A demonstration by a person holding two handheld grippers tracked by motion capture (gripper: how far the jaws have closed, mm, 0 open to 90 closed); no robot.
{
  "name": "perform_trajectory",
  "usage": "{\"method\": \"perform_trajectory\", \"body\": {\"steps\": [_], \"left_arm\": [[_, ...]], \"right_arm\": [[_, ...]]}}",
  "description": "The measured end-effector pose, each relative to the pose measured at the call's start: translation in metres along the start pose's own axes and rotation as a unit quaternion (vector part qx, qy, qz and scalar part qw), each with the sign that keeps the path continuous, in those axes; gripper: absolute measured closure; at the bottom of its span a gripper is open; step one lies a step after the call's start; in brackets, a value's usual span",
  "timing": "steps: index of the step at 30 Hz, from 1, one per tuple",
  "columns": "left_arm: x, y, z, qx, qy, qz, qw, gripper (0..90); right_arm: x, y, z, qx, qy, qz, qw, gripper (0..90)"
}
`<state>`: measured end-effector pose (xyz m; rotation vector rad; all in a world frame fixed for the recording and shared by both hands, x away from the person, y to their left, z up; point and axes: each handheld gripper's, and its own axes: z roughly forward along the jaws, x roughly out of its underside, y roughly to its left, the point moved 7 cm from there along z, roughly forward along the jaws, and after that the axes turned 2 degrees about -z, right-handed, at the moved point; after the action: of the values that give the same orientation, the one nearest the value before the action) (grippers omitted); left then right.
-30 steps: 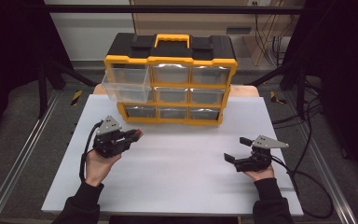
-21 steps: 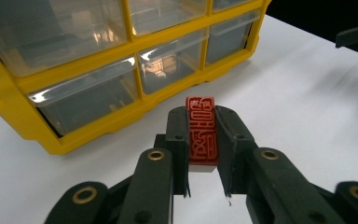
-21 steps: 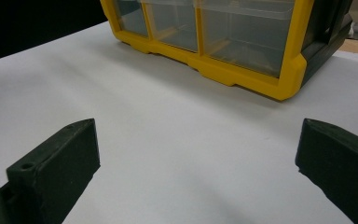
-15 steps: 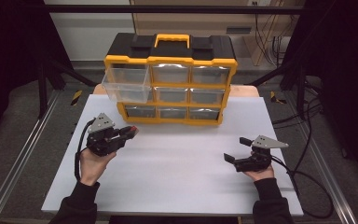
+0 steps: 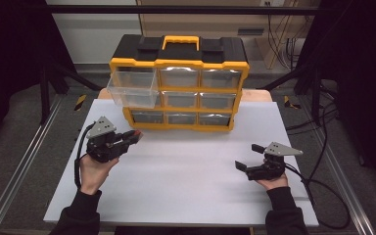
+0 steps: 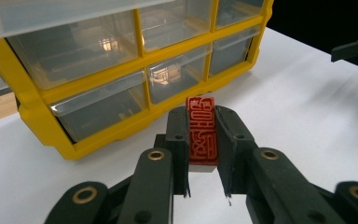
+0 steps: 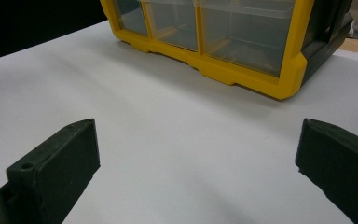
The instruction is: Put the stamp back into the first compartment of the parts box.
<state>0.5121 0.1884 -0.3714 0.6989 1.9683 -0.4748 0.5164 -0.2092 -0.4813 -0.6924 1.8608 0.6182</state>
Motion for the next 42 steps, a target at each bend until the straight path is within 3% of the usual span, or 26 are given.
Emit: {"method": "perform_trajectory", "body": {"steps": [42], "left_arm": [[-0.033, 0.0, -0.025, -0.002, -0.025, 0.02, 0.9995, 76.0]], "right_arm": [[0.001, 0.0, 0.001, 0.0, 0.003, -0.002, 1.0, 0.2]]}}
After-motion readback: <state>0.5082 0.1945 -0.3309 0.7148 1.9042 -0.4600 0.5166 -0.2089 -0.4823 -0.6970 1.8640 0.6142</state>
